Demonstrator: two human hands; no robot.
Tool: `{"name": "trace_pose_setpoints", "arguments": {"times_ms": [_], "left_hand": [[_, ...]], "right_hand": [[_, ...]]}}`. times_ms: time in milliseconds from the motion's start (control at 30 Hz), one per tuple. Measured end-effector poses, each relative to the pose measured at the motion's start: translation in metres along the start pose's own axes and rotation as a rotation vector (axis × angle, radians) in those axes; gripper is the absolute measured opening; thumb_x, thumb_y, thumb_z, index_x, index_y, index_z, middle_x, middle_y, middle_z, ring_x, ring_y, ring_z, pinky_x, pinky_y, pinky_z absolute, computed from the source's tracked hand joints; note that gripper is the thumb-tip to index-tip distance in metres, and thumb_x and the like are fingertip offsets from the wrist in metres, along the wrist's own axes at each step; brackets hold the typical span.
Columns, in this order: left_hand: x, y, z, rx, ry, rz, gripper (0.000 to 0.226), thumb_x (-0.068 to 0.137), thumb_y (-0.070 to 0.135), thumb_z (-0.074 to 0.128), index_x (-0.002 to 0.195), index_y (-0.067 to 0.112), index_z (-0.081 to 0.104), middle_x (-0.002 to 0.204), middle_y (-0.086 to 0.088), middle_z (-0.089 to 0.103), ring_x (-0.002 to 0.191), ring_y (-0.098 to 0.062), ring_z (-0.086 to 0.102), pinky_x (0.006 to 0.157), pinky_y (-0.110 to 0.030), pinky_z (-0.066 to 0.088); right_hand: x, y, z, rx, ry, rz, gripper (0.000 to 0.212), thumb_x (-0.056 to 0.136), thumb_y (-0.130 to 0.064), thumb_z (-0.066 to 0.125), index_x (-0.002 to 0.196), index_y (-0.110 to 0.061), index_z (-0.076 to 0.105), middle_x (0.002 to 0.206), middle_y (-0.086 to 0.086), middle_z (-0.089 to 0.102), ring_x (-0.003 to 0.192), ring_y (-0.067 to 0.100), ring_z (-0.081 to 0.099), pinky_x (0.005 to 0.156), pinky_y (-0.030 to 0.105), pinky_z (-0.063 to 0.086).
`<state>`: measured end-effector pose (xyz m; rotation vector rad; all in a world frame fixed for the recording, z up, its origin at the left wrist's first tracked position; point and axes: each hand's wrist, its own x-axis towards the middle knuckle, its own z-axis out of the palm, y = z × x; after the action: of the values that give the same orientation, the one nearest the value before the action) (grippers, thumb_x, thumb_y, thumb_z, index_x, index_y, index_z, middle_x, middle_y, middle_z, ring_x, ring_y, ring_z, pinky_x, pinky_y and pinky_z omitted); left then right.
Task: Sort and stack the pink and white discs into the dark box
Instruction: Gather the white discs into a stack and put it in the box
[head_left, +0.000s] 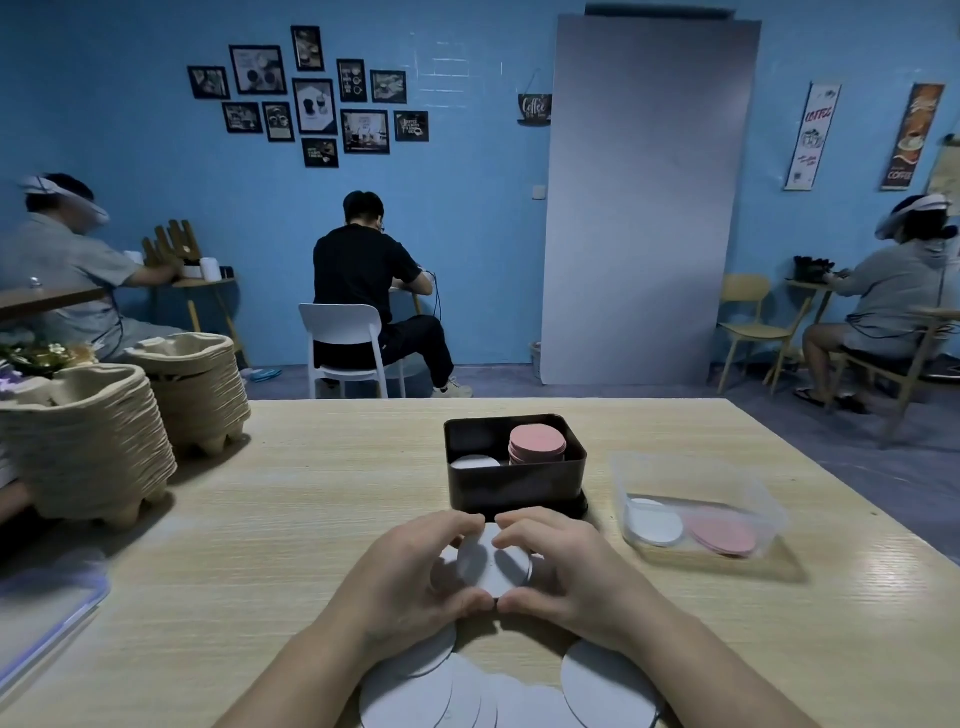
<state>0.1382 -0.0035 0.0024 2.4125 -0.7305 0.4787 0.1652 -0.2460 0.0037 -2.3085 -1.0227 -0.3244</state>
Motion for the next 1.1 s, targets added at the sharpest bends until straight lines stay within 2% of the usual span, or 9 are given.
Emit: {"name": "trace_pose_setpoints", "arguments": {"times_ms": [100, 300, 400, 667, 800, 967, 1100], "left_hand": [[-0.0018, -0.0026, 0.0005, -0.049, 0.01, -0.017, 0.062, 0.076, 0.06, 0.079, 0.128, 0.039, 0.054, 0.118, 0.025, 0.063, 0.108, 0.002, 0.06, 0.087, -0.029, 0.053], [-0.002, -0.0067, 0.0016, -0.063, 0.029, -0.018, 0.039, 0.081, 0.046, 0.078, 0.112, 0.038, 0.056, 0.106, 0.02, 0.067, 0.102, -0.002, 0.064, 0.081, -0.034, 0.055], [-0.0018, -0.0085, 0.0037, -0.066, 0.036, -0.019, 0.036, 0.083, 0.038, 0.08, 0.111, 0.038, 0.057, 0.104, 0.019, 0.068, 0.099, -0.003, 0.066, 0.08, -0.032, 0.055], [-0.0028, -0.0086, 0.0053, -0.046, 0.054, 0.004, 0.036, 0.082, 0.035, 0.082, 0.111, 0.04, 0.062, 0.096, 0.022, 0.067, 0.082, -0.003, 0.065, 0.074, -0.026, 0.055], [-0.0018, -0.0041, 0.0027, -0.038, 0.061, 0.037, 0.026, 0.084, 0.029, 0.082, 0.099, 0.033, 0.061, 0.086, 0.021, 0.061, 0.082, -0.001, 0.058, 0.066, -0.02, 0.048], [-0.0015, -0.0032, 0.002, -0.062, 0.056, 0.054, 0.016, 0.088, 0.03, 0.079, 0.095, 0.033, 0.065, 0.098, 0.023, 0.067, 0.089, -0.001, 0.062, 0.07, -0.017, 0.047], [-0.002, -0.005, 0.0034, -0.077, 0.078, 0.051, 0.014, 0.087, 0.037, 0.074, 0.099, 0.03, 0.071, 0.108, 0.022, 0.07, 0.1, 0.0, 0.067, 0.077, -0.026, 0.056]], "right_hand": [[-0.0029, 0.0001, -0.0011, 0.026, 0.025, 0.018, 0.045, 0.081, -0.054, 0.076, 0.117, -0.031, 0.063, 0.139, -0.012, 0.055, 0.129, -0.002, 0.049, 0.103, 0.027, 0.046], [-0.0054, 0.0005, -0.0038, 0.07, 0.081, 0.055, 0.04, 0.08, -0.051, 0.079, 0.112, -0.032, 0.065, 0.138, -0.013, 0.056, 0.129, -0.004, 0.049, 0.1, 0.018, 0.042], [-0.004, -0.0002, -0.003, 0.059, 0.079, 0.061, 0.04, 0.08, -0.054, 0.077, 0.111, -0.034, 0.063, 0.139, -0.015, 0.055, 0.129, -0.003, 0.049, 0.102, 0.021, 0.043], [-0.0035, -0.0015, -0.0002, 0.011, 0.04, 0.064, 0.044, 0.08, -0.065, 0.068, 0.111, -0.035, 0.06, 0.145, -0.011, 0.053, 0.135, 0.0, 0.045, 0.106, 0.028, 0.042], [-0.0036, -0.0015, -0.0002, 0.011, 0.044, 0.067, 0.045, 0.08, -0.069, 0.065, 0.108, -0.035, 0.059, 0.144, -0.01, 0.054, 0.134, 0.001, 0.046, 0.105, 0.028, 0.043], [-0.0044, -0.0019, -0.0013, 0.036, 0.057, 0.061, 0.037, 0.081, -0.062, 0.071, 0.103, -0.034, 0.059, 0.139, -0.011, 0.056, 0.131, -0.003, 0.047, 0.101, 0.024, 0.043], [-0.0044, -0.0006, -0.0021, 0.033, 0.025, 0.058, 0.036, 0.08, -0.057, 0.076, 0.103, -0.032, 0.062, 0.142, -0.008, 0.055, 0.131, -0.006, 0.046, 0.099, 0.018, 0.043]]}}
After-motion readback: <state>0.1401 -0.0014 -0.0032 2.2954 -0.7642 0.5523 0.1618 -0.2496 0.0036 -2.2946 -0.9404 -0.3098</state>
